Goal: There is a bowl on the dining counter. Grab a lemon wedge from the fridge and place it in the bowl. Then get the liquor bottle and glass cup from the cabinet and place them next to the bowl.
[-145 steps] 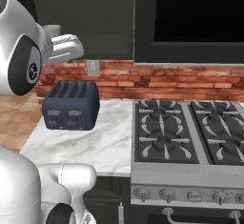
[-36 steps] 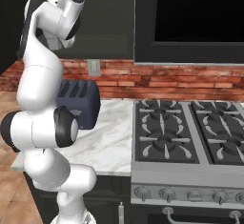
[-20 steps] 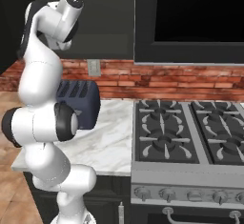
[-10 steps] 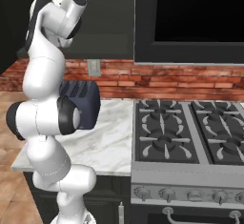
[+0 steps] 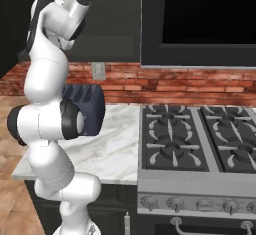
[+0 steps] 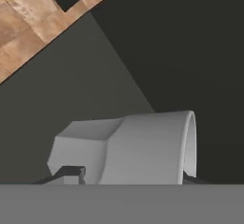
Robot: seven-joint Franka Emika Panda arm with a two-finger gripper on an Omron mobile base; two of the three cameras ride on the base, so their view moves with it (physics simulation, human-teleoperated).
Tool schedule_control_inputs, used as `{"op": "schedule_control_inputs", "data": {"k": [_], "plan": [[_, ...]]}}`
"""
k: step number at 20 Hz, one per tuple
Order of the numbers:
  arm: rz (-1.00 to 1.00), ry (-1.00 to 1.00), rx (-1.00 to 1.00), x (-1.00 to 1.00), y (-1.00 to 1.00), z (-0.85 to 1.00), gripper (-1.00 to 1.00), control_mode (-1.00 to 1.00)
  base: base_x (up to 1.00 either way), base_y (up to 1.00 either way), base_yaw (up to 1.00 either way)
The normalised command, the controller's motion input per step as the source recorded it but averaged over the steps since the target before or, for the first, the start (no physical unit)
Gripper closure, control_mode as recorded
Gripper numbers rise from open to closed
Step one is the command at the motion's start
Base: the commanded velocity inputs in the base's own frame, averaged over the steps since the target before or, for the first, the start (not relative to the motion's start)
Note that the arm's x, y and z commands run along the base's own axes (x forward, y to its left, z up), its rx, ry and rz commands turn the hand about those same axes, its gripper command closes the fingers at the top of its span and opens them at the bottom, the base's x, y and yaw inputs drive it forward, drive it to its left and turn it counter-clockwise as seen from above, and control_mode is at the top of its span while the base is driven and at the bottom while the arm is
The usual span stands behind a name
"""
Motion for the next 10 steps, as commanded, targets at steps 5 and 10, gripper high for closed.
{"op": "schedule_control_inputs", "data": {"k": [5, 10], "plan": [[0.00, 0.00, 0.05, -0.09, -0.06, 0.00, 1.00, -1.00, 0.00, 0.00, 0.00], [-0.01, -0.04, 0.05, -0.58, -0.45, 0.00, 1.00, -1.00, 0.00, 0.00, 0.00]]}}
